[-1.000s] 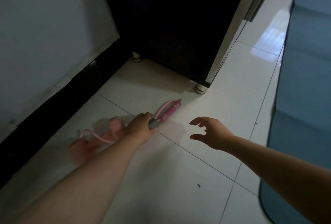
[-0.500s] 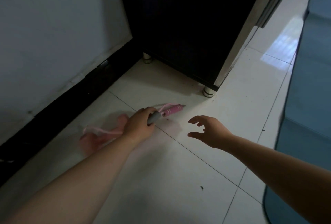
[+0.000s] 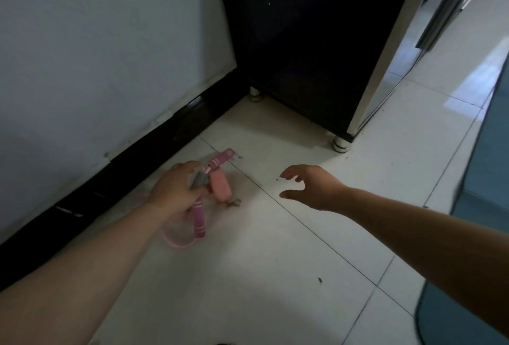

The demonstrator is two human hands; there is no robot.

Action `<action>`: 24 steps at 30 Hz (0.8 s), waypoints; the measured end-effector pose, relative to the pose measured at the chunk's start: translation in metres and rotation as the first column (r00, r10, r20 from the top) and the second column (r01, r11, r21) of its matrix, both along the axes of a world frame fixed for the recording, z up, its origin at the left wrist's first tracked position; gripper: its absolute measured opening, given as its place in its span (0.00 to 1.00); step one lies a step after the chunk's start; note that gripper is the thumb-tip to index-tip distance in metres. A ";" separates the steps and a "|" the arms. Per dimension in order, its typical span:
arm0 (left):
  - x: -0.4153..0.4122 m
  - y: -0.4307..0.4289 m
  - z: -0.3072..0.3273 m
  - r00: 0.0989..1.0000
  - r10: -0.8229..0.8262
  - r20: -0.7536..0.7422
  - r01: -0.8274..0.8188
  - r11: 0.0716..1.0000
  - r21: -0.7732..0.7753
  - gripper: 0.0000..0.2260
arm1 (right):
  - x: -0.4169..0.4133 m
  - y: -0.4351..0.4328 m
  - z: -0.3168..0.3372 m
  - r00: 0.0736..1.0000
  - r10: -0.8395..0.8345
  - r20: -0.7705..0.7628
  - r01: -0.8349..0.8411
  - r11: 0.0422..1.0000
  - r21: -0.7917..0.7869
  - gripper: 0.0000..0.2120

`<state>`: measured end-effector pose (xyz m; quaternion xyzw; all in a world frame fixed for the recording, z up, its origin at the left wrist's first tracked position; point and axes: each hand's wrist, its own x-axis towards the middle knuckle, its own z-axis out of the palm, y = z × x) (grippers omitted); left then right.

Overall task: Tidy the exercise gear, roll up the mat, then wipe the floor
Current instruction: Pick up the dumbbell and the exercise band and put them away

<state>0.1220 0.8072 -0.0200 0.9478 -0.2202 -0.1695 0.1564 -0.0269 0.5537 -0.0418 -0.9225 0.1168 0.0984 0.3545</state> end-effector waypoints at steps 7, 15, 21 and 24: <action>-0.027 -0.095 -0.004 0.973 -0.232 0.007 0.231 0.962 -0.145 0.24 | -0.059 -0.039 0.036 0.993 -0.072 -0.099 0.069 0.997 -0.031 0.23; -0.115 -0.228 -0.015 0.738 -0.673 -0.051 0.665 0.738 -0.116 0.21 | -0.203 -0.110 0.053 0.910 -0.330 -0.250 0.268 0.929 -0.254 0.19; -0.182 -0.284 -0.006 0.512 -0.858 -0.042 0.857 0.514 -0.038 0.19 | -0.298 -0.144 0.067 0.840 -0.375 -0.393 0.216 0.894 -0.392 0.18; -0.210 -0.299 -0.001 0.431 -0.902 -0.018 0.902 0.430 0.039 0.20 | -0.336 -0.150 0.066 0.811 -0.335 -0.480 0.145 0.909 -0.390 0.20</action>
